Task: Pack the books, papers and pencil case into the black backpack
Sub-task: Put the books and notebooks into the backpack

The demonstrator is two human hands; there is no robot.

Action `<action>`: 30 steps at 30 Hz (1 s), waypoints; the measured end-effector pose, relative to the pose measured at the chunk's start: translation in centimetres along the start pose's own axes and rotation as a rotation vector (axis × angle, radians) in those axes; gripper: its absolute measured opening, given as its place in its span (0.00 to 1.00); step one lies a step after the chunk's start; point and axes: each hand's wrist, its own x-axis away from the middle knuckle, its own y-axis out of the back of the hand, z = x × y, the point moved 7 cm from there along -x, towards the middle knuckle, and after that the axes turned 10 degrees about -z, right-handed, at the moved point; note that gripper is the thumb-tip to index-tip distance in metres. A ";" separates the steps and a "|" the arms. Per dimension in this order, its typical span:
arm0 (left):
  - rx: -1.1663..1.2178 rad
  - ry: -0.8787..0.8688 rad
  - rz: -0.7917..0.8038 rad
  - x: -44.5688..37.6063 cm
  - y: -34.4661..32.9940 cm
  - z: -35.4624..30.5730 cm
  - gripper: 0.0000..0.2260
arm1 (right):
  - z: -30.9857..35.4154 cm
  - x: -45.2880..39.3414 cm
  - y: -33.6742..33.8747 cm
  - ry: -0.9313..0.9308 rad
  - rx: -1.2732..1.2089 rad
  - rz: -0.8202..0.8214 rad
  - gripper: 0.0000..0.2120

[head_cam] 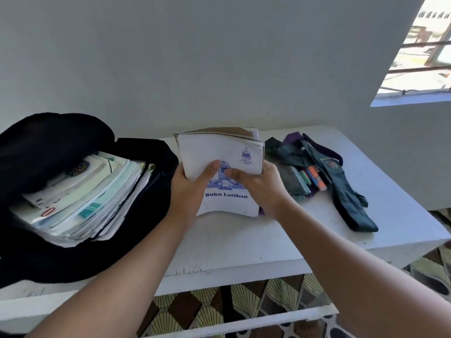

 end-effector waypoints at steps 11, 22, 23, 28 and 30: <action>0.347 0.323 -0.013 1.3 -3.0 1.4 0.31 | 0.9 -1.5 -0.3 -0.315 -0.699 -0.176 0.20; -0.019 -0.006 -0.028 -0.8 2.6 -6.6 0.14 | -2.3 -2.8 2.6 -0.365 -0.406 -0.115 0.47; -0.089 -0.043 0.014 -0.8 3.0 -7.8 0.15 | -2.0 -2.8 2.7 -0.342 -0.388 -0.090 0.47; -0.384 -0.166 0.128 -1.1 4.3 -10.9 0.15 | -1.8 0.9 -1.6 -0.463 -0.480 0.281 0.22; -0.471 -0.201 0.084 -1.5 5.1 -11.1 0.15 | -2.2 1.4 -3.1 -0.497 -0.496 0.272 0.18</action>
